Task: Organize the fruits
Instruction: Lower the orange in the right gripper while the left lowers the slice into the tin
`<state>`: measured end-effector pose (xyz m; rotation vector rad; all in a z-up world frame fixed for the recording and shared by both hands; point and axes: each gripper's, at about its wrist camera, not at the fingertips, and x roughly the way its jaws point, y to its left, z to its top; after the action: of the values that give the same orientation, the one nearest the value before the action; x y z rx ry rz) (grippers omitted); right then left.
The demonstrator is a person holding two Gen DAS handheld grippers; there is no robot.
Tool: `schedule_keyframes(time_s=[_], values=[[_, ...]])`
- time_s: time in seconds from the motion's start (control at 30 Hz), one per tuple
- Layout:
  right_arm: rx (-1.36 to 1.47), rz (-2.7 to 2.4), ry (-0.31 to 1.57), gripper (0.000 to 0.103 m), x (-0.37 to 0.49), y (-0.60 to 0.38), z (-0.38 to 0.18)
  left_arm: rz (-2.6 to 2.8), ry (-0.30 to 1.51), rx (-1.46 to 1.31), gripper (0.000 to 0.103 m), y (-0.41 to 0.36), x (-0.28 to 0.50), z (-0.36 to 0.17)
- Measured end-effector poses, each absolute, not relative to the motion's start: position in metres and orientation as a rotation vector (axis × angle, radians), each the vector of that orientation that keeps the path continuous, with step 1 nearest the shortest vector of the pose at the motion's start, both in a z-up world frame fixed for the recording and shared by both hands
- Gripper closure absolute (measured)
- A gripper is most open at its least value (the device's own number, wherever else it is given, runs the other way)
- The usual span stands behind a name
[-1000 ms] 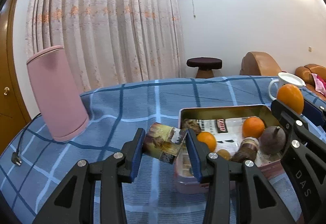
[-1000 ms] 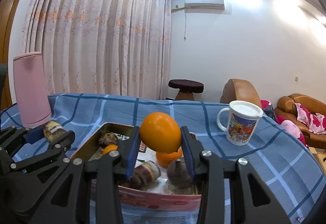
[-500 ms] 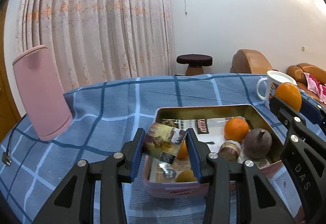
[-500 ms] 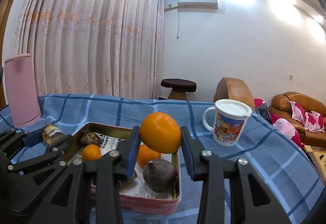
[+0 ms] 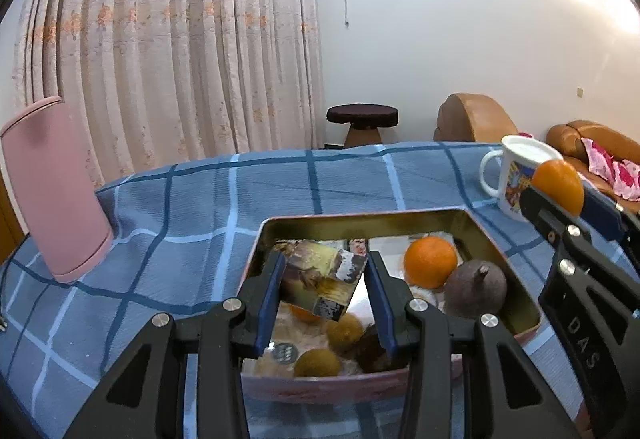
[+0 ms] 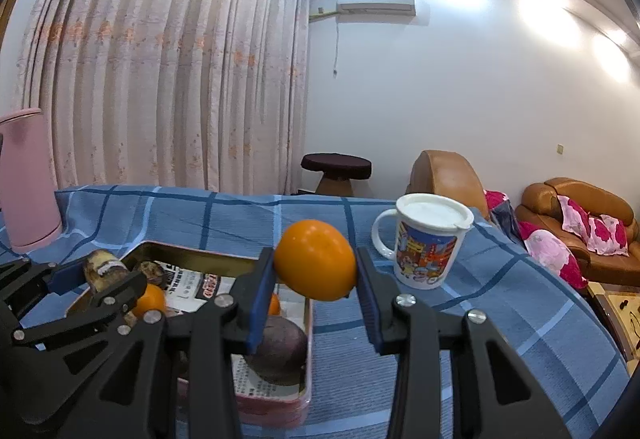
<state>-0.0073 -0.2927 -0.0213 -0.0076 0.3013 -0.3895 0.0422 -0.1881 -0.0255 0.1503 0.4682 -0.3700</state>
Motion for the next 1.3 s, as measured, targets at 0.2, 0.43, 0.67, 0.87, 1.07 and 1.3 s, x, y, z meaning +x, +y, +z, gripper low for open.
schedule_keyframes(time_s=[0.2, 0.43, 0.67, 0.87, 1.07, 1.3], values=[[0.004, -0.419, 0.306, 0.061, -0.006, -0.301, -0.021, -0.414, 0.472, 0.162, 0.060, -0.206, 0.050, -0.025], [0.012, -0.441, 0.318, 0.061, 0.002, -0.306, -0.022, -0.439, 0.521, 0.101, 0.060, -0.208, 0.070, -0.027], [0.008, -0.441, 0.342, 0.061, 0.017, -0.305, -0.022, -0.421, 0.530, 0.081, 0.060, -0.203, 0.082, -0.026], [0.030, -0.417, 0.389, 0.061, 0.038, -0.307, -0.024, -0.396, 0.532, 0.066, 0.060, -0.196, 0.094, -0.022], [0.063, -0.363, 0.450, 0.061, 0.060, -0.305, -0.029, -0.372, 0.555, 0.068, 0.060, -0.190, 0.105, -0.026], [0.064, -0.307, 0.519, 0.061, 0.077, -0.303, -0.035, -0.360, 0.582, 0.090, 0.060, -0.191, 0.110, -0.033]])
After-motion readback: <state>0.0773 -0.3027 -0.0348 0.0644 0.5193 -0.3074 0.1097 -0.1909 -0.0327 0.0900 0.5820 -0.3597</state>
